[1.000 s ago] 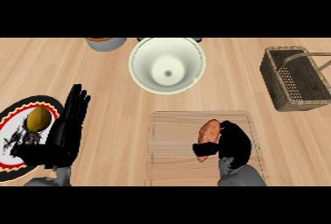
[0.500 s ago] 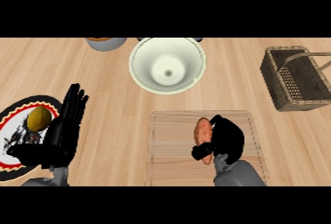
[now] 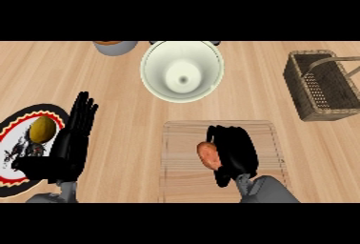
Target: Pick the sweet potato from the cutting board and place it in the basket
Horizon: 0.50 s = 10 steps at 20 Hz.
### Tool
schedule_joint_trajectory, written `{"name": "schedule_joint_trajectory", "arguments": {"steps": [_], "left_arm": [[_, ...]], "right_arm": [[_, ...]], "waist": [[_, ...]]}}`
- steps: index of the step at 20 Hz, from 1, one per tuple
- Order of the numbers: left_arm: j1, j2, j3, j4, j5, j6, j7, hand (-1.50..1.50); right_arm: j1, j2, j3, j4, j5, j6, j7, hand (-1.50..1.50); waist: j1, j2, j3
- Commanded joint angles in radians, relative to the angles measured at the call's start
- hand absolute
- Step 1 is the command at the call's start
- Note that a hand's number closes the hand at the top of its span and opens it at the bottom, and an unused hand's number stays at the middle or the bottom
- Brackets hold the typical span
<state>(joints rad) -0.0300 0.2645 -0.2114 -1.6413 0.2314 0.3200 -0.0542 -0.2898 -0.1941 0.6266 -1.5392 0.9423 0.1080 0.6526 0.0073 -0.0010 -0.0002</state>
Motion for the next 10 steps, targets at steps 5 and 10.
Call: {"name": "schedule_joint_trajectory", "arguments": {"steps": [5, 10], "left_arm": [[0.025, 0.009, 0.020, -0.020, -0.003, -0.010, 0.009, 0.00], [0.009, 0.030, 0.057, -0.019, 0.012, -0.022, 0.030, 0.00]], "right_arm": [[0.073, 0.025, -0.050, -0.358, -0.111, -0.042, -0.059, 1.50], [0.069, 0.001, -0.136, -0.681, -0.182, 0.012, -0.001, 1.50]], "waist": [[-0.018, -0.005, 0.000], [-0.026, -0.007, 0.000]]}}
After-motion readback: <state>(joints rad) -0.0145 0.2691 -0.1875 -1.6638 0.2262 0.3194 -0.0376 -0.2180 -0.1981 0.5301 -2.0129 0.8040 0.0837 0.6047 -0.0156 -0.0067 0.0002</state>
